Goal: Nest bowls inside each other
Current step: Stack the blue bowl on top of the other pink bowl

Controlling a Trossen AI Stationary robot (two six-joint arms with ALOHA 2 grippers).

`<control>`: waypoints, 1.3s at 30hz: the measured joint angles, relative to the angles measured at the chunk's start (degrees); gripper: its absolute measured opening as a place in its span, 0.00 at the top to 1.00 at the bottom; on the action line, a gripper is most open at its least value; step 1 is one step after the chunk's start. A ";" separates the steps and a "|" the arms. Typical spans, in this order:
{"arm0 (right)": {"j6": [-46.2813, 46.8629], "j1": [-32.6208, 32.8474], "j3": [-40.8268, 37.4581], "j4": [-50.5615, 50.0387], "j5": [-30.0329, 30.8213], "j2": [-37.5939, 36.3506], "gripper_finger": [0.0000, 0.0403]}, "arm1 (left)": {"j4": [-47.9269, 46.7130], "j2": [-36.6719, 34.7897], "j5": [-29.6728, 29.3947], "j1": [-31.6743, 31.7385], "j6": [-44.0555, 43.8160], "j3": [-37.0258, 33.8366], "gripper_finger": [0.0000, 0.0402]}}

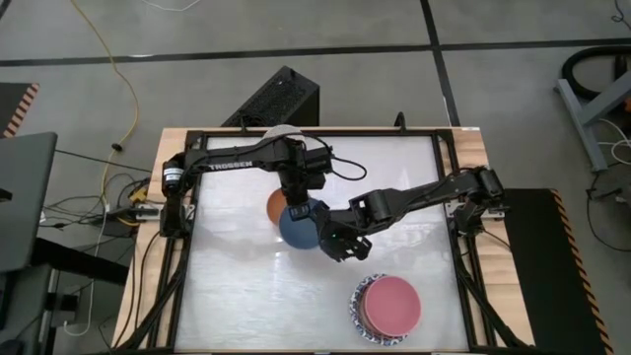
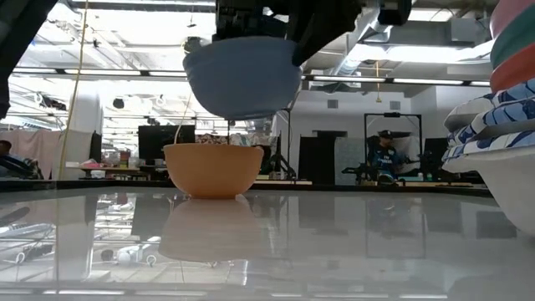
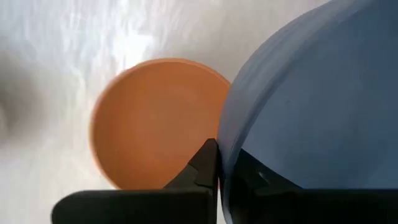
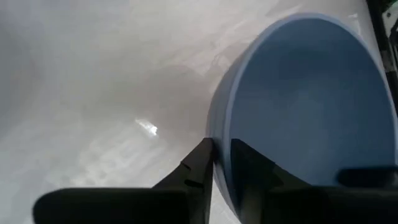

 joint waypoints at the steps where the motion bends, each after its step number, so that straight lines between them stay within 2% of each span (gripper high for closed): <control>1: -0.47 0.18 -0.02 -0.01 0.76 0.26 0.83 | -0.05 0.00 -0.83 -0.26 0.65 0.00 1.00; 5: -1.78 1.22 -0.02 -0.12 2.82 0.87 0.88 | -0.11 -0.02 -2.39 -1.08 2.80 0.01 1.00; 11: -0.61 1.68 -0.07 -1.73 2.80 0.87 0.97 | -0.12 -0.04 -1.92 -1.90 5.41 0.01 1.00; 16: 2.22 1.63 -0.07 -3.13 3.10 0.87 0.97 | 0.09 -0.04 -4.01 -2.08 6.71 0.01 0.98; 20: 2.51 2.03 -0.07 -3.09 3.31 0.87 0.97 | 0.61 -0.07 -3.20 -2.12 9.64 0.03 0.89; 27: 3.83 2.16 -0.07 -3.22 3.68 0.86 0.97 | 0.38 -0.07 -2.47 -2.19 11.93 0.03 0.61; 30: 4.60 2.16 -0.07 -3.14 3.67 0.83 0.97 | -0.16 -0.07 -2.36 -2.04 11.56 0.03 0.52; 39: 7.73 2.10 -0.07 -3.62 3.57 0.83 0.97 | -0.99 -1.89 0.30 0.24 14.53 0.23 0.48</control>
